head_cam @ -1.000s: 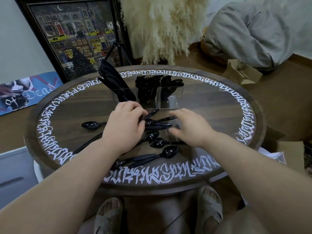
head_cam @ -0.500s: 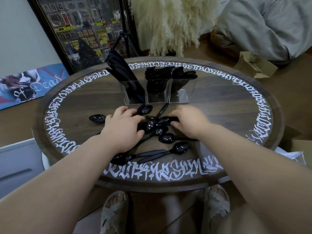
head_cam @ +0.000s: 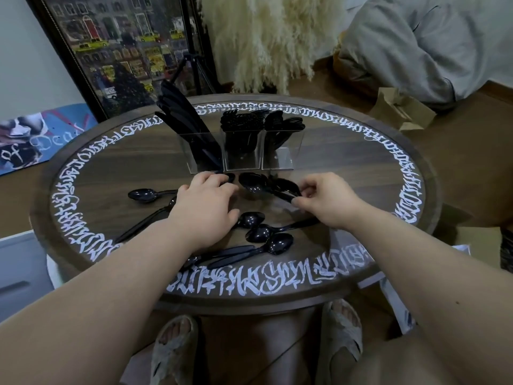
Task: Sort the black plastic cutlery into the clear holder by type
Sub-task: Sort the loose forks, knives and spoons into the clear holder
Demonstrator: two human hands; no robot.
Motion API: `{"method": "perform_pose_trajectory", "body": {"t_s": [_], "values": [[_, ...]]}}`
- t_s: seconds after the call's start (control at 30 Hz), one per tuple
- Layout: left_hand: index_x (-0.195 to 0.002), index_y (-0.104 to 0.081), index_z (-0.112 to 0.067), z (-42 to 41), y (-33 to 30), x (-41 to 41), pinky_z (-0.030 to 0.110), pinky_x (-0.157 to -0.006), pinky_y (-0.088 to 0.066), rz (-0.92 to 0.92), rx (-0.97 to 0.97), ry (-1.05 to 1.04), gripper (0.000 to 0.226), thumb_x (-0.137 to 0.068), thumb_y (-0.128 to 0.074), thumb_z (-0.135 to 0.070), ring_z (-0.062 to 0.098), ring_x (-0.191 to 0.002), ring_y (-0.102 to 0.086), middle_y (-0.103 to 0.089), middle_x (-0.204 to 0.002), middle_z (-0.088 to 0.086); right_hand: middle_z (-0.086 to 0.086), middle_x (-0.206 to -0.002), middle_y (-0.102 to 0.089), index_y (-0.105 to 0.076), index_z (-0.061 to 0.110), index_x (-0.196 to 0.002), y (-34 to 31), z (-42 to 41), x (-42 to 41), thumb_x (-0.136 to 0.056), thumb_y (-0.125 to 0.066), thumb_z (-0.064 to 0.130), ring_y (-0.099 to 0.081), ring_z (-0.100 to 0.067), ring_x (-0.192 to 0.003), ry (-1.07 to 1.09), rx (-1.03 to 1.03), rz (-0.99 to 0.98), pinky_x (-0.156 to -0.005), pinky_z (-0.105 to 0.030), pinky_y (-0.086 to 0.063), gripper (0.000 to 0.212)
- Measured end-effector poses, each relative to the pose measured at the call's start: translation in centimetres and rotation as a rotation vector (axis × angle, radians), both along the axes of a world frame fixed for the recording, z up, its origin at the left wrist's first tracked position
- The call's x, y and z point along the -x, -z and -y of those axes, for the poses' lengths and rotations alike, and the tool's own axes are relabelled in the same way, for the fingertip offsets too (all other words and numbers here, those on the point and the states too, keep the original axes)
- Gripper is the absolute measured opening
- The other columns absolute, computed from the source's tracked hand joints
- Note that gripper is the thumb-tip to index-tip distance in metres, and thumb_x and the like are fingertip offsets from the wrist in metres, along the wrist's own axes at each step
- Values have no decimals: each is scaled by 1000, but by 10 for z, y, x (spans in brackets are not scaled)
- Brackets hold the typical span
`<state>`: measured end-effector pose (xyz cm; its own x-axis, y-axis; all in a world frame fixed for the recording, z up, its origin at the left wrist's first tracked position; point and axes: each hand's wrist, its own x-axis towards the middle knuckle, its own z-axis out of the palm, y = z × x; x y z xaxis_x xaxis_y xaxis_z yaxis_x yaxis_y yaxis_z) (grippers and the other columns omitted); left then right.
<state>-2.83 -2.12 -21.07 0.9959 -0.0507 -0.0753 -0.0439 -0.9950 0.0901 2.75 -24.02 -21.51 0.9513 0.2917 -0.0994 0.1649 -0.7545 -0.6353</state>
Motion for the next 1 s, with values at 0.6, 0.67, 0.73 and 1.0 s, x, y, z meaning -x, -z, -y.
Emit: {"method": "perform_pose_trajectory", "body": {"t_s": [0.6,0.67,0.73,1.0], "values": [[-66,-56,-21,26,-18,-2,26,-58,-37,213,615,-176,39,-91,-52,-50,8,-63,-51,-55,-61,-7,-10,-68,-69,-64,3,-95,-24,-29,19,-82,-71,3,-66,-29,-70,-56,-537,-229,-75,-48,-55,15],[-57,-49,-20,25,-21,-2,25,-53,-34,245,661,-217,43,-91,-56,-45,9,-56,-46,-49,-54,-6,-3,-61,-67,-63,5,-91,-23,-34,20,-82,-72,5,-63,-25,-64,-61,-536,-225,-70,-46,-53,13],[-55,-49,-15,24,-23,-2,27,-53,-33,268,720,-251,44,-91,-58,-40,13,-54,-45,-48,-52,-5,0,-58,-64,-63,5,-89,-22,-39,20,-82,-73,8,-60,-16,-57,-64,-521,-205,-65,-37,-51,12],[-83,-64,2,16,-26,-6,32,-62,-40,299,886,-281,37,-95,-54,-31,17,-61,-47,-56,-66,8,-10,-67,-65,-58,5,-84,-24,-48,22,-92,-61,9,-62,-18,-60,-49,-632,-267,-52,-20,-48,9]]}}
